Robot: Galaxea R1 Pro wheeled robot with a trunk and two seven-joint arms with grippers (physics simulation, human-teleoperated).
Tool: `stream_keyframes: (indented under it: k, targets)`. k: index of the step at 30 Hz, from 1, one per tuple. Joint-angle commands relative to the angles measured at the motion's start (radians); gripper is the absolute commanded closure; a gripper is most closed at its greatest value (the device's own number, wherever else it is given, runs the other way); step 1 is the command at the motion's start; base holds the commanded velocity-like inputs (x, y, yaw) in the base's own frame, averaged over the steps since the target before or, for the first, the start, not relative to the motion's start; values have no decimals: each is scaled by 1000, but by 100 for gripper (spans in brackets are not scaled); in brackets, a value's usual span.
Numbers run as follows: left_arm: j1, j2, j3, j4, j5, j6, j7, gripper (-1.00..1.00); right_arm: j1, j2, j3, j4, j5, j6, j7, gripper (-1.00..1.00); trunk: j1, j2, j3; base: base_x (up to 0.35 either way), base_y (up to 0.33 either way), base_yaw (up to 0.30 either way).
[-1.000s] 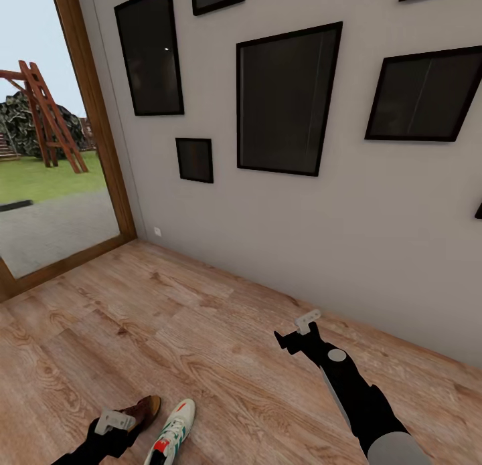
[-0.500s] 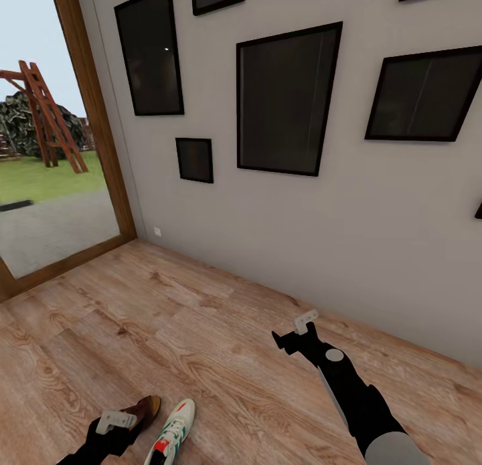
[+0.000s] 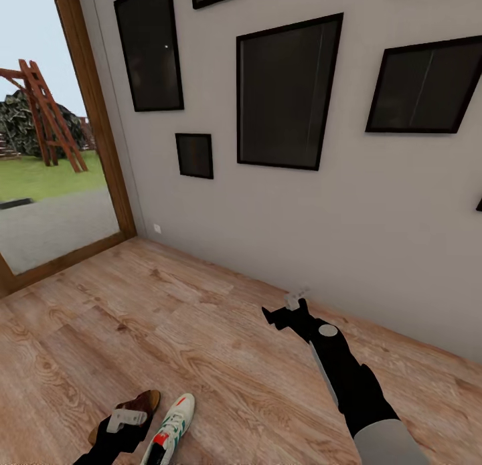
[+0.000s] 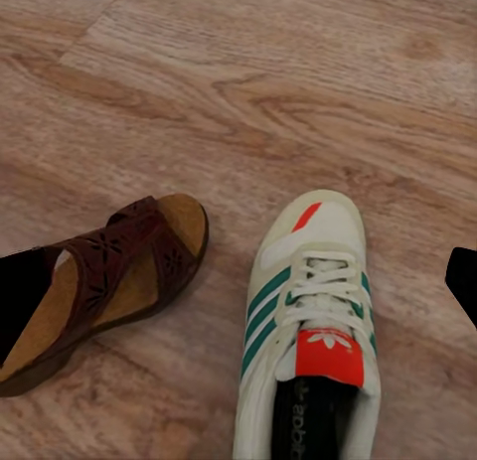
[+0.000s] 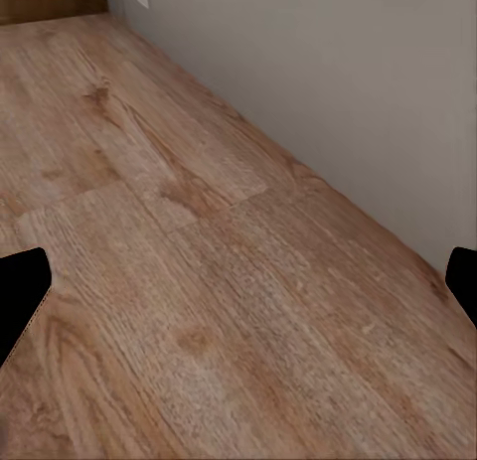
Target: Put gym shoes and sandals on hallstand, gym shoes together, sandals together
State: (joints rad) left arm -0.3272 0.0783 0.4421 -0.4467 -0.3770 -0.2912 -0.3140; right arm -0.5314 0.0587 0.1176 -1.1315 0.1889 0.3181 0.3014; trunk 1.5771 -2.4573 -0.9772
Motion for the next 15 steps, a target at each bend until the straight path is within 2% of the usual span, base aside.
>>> stream_keyframes:
  k: [1, 6, 12, 15]
  targets:
    - [-1, -1, 9, 0, -9, -5, -5, -100, -1, 1, -1, -5, 11, 6, 15, -100, 4, -8, -4, 0, 0, 0]
    - [-2, -9, 10, 0, -8, -5, -3, -100, -1, 0, -3, -15, 12, 13, 76, -100, 23, -43, -20, 0, 0, 0]
    - [-3, -15, 11, 0, -7, -6, -2, -100, -1, 0, -6, -17, 12, 17, 102, -100, 26, -44, -47, 0, 0, 0]
    - [-3, -14, 14, 0, -6, -7, -2, -100, -1, 0, -7, -17, 12, 18, 106, -100, 26, -44, -51, 0, 0, 0]
